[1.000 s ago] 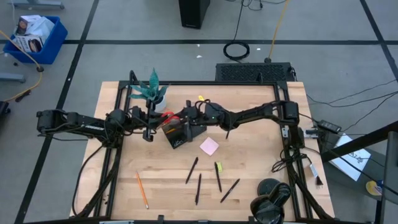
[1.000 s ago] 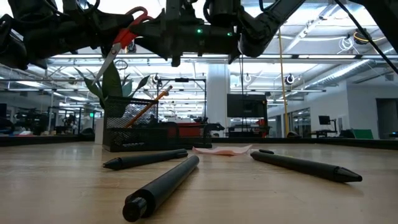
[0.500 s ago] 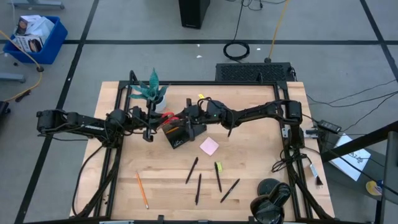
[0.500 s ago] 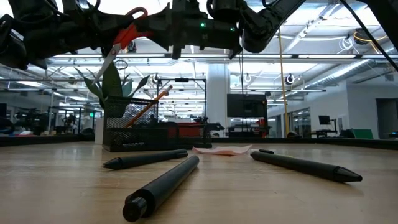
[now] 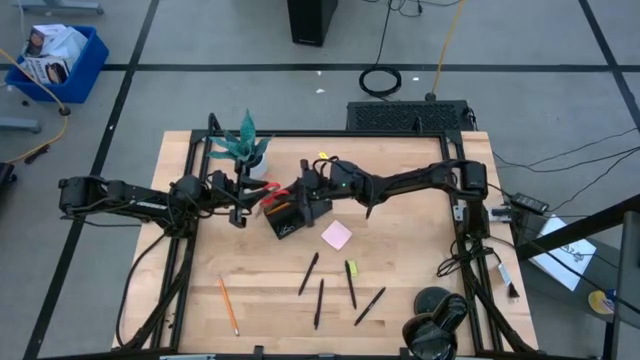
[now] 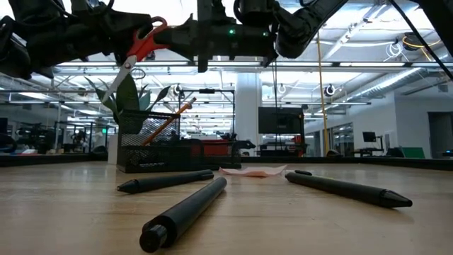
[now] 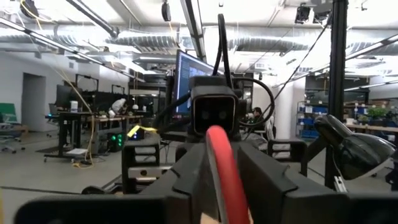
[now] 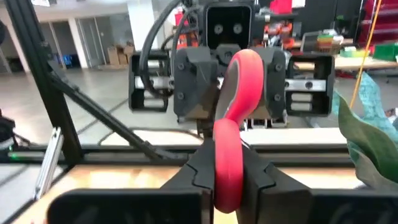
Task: Pick and place office supplies into organizer
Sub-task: Put the red scissors into the black desk organizer
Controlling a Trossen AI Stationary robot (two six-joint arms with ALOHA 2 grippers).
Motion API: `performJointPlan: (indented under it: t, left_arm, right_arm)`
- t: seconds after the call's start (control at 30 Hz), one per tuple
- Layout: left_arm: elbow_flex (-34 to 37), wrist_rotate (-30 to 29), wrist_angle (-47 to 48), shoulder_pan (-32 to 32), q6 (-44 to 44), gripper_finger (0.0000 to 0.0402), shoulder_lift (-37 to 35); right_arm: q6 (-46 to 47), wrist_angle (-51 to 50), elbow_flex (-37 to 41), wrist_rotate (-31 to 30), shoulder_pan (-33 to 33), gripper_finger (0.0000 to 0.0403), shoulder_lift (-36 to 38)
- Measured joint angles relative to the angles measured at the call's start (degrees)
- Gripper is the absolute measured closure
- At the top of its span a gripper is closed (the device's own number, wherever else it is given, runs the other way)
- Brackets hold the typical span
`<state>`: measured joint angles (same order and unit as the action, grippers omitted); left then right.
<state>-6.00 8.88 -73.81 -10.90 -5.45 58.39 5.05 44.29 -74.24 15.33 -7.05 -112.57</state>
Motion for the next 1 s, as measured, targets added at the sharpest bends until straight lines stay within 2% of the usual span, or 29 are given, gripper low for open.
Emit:
performJointPlan:
  t: [0.2,0.43,0.53,0.6,0.7,0.87,1.0]
  left_arm:
    - [0.00,0.28,1.07,0.00,-1.04,0.0264,-3.05]
    - [0.00,5.50,4.59,-0.07,-3.54,0.0255,-9.34]
    - [0.00,6.95,8.47,-0.03,-4.18,0.0254,-10.77]
    - [0.00,7.20,12.23,-0.02,-4.15,0.0254,-11.21]
    - [0.02,7.17,15.54,0.00,-4.17,0.0254,-11.19]
    - [0.02,7.45,16.67,0.13,-4.24,0.0254,-11.17]
    - [0.02,7.39,16.58,0.13,-4.36,0.0254,-11.19]
  right_arm:
    - [-3.74,-8.69,0.00,-2.38,0.28,0.0386,3.73]
    - [-7.34,-13.46,0.02,-5.32,0.42,0.0386,9.56]
    - [-9.45,-17.16,-0.04,-10.47,0.90,0.0386,10.90]
    - [-10.46,-19.61,-0.04,-12.60,1.13,0.0386,10.64]
    - [-10.32,-18.70,-0.02,-12.47,1.14,0.0386,8.24]
    - [-9.97,-18.01,0.02,-15.29,1.20,0.0385,4.51]
    - [-10.45,-16.07,0.04,-15.24,1.13,0.0383,1.05]
